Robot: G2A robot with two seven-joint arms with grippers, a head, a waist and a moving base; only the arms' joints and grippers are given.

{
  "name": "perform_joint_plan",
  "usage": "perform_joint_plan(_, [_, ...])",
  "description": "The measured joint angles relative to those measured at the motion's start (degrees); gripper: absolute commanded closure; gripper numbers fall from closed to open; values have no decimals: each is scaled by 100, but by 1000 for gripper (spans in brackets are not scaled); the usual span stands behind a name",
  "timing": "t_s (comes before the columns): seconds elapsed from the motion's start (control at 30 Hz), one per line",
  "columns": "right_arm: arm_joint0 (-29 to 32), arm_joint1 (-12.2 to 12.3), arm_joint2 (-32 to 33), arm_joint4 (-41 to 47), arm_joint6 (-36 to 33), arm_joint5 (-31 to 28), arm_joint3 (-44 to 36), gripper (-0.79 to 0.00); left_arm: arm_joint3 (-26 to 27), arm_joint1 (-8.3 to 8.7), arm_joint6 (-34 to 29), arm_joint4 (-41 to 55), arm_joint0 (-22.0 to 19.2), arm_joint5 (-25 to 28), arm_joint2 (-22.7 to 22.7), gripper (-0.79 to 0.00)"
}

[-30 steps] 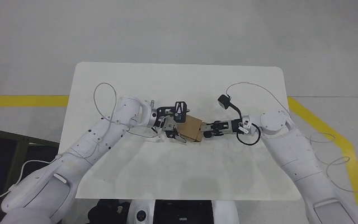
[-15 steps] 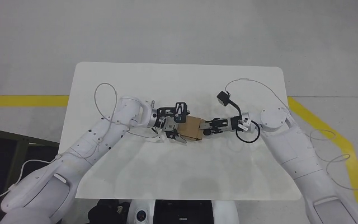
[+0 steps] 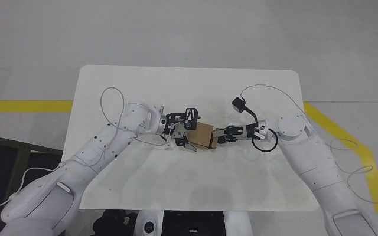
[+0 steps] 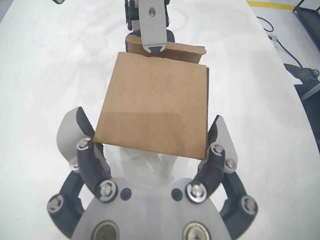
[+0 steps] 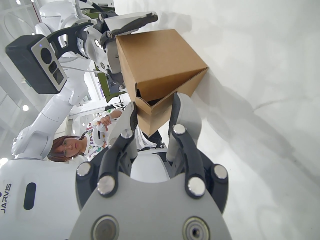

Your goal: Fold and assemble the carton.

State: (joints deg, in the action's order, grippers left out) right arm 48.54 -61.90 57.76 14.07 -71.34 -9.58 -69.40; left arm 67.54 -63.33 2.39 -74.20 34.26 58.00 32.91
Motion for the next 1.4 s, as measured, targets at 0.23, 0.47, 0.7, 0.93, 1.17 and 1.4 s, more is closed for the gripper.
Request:
perform_joint_plan(0.23, [139,25,88,242,-83,-27,-155,-268,-35,0,-13,14,-12,0,-9,-785])
perform_joint_plan(0.47, [257,36,137,478,-125,-47,-169,-280,-34,-3,-37,0,-6,0,-6,-785])
perform_joint_plan(0.7, [351,47,160,577,-160,-118,-164,-225,-66,-7,-53,6,-10,0,-18,-785])
perform_joint_plan(0.93, [432,74,169,458,-171,-51,-246,-209,-73,-6,-66,22,-12,0,-22,-785])
perform_joint_plan(1.17, [447,94,147,240,-126,54,-327,-197,-68,-4,-88,42,-21,0,-40,-785])
perform_joint_plan(1.4, [393,98,96,35,-52,161,-366,-185,-56,1,-100,59,-28,0,-56,-785])
